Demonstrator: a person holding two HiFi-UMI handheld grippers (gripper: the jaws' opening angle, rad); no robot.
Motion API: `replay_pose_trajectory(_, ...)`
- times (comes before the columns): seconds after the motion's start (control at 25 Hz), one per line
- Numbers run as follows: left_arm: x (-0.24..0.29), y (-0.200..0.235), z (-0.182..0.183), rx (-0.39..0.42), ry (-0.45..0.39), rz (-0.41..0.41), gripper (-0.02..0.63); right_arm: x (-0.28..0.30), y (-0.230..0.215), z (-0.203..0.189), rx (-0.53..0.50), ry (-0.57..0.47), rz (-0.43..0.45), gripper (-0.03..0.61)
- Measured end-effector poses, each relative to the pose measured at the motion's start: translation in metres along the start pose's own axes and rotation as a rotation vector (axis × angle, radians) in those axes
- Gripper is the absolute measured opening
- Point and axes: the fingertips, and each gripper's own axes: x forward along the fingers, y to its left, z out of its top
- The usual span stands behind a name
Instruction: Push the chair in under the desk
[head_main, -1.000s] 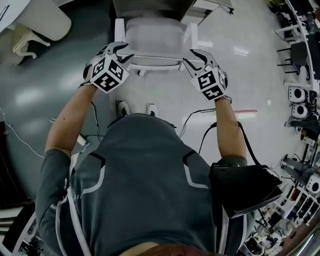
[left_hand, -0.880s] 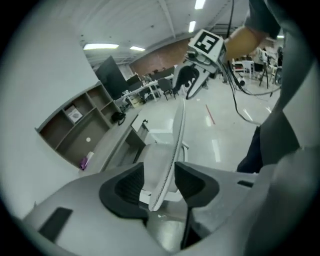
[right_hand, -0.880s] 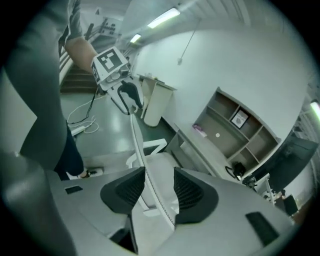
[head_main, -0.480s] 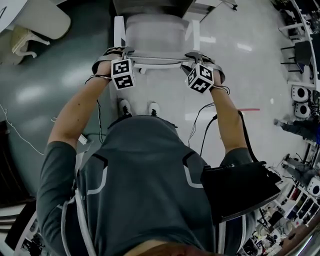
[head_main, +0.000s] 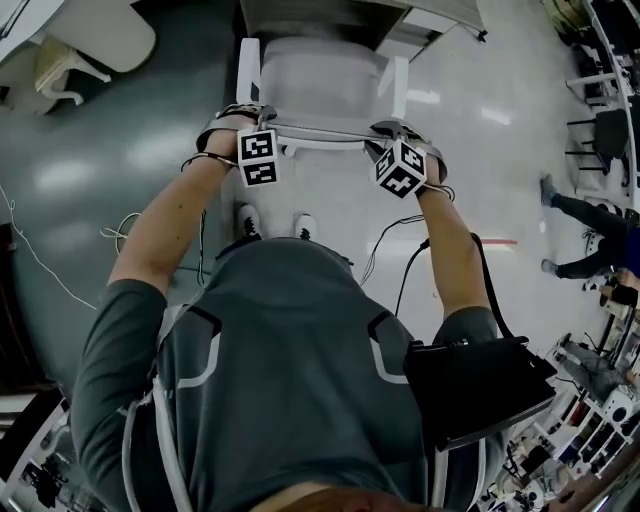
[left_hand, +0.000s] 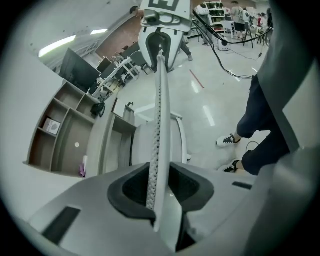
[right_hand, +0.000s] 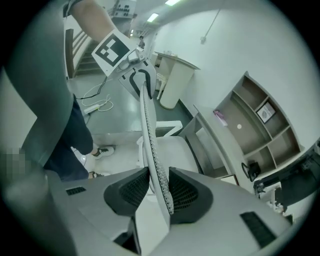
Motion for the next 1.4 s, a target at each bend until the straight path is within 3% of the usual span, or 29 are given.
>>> replay_pose_trajectory(0.16, 0.005, -0.001, -0.003, -0.012, 0.068, -0.06, 0.103, -0.001, -0.001, 0.0, 0.028, -0.036, 0.005, 0.138)
replay_pose_trajectory(0.4, 0.015, 0.004, -0.014, 0.029, 0.129, -0.025, 0.094, 0.005, -0.003, 0.007, 0.064, -0.049, 0.006, 0.143)
replay_pose_trajectory(0.64, 0.019, 0.014, -0.013, 0.001, 0.186, -0.047, 0.094, 0.005, -0.014, 0.006, 0.065, -0.067, 0.013, 0.144)
replay_pose_trajectory(0.84, 0.029, 0.026, -0.014, -0.002, 0.166, -0.013, 0.097, 0.014, -0.028, 0.005, 0.113, -0.068, 0.023, 0.152)
replay_pose_trajectory(1.4, 0.061, 0.07, -0.002, 0.04, 0.096, -0.08, 0.061, 0.034, -0.093, -0.001, 0.141, -0.023, 0.013, 0.164)
